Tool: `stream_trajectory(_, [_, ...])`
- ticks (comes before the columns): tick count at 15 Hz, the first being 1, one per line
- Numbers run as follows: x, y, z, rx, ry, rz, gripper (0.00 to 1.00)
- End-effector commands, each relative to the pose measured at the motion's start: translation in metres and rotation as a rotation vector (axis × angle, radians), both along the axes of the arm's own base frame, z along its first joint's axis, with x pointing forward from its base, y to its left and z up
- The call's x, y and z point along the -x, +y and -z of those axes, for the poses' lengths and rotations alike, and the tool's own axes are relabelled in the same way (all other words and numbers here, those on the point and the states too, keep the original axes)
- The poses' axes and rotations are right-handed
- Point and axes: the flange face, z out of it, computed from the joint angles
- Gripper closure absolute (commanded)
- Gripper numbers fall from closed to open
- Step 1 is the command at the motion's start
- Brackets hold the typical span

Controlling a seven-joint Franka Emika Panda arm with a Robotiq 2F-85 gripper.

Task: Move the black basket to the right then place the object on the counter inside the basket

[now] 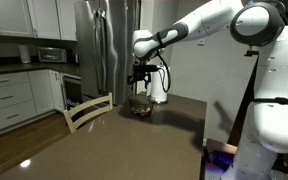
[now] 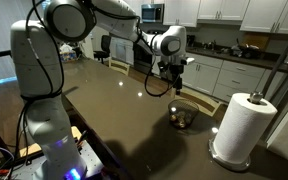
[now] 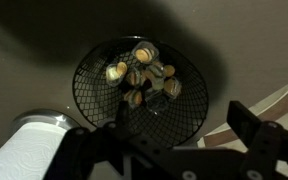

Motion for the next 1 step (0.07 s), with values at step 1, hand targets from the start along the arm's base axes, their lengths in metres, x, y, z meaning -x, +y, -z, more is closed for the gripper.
stream_trajectory(1, [0.0008, -0.0001, -0.001, -0.001, 0.001, 0.0, 0.0])
